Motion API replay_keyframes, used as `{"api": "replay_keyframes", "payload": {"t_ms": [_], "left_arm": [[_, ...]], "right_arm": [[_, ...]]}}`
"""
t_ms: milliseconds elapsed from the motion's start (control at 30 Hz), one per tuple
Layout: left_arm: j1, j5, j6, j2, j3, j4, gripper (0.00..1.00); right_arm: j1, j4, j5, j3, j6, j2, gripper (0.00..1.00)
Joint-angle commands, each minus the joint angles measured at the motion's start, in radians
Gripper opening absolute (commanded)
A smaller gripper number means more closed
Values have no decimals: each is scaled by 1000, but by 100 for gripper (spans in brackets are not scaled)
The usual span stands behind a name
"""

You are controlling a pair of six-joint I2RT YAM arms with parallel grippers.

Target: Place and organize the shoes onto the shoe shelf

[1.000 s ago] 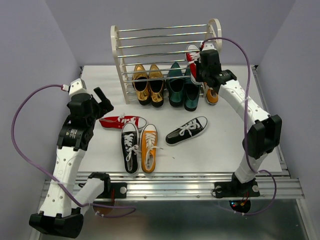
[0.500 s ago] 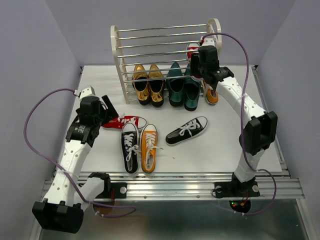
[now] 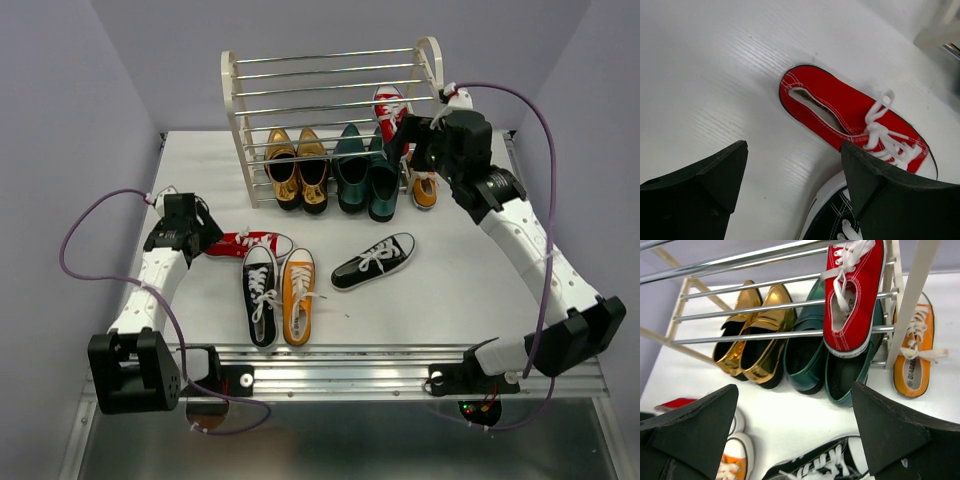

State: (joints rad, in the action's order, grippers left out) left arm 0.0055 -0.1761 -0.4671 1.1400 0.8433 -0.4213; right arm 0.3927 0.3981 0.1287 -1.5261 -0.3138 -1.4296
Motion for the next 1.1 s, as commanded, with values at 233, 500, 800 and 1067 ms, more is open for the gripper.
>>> {"api": "replay_keyframes", "payload": {"t_ms": [233,500,800,1067], "left_arm": [[83,24,-117,260,17,216,81],[61,90,-194,184,-128,164,0],[-231,95,-504,-251,-302,-43,25],[-280,52,-394,-299,-141,-171,82]], "right_arm": [[-3,24,-109,136,-114,201,100],[-3,70,-106,150,-134,239,100],[-3,81,-110,199,-160,248,100],[-3,84,-112,241,-176,264,100]]}}
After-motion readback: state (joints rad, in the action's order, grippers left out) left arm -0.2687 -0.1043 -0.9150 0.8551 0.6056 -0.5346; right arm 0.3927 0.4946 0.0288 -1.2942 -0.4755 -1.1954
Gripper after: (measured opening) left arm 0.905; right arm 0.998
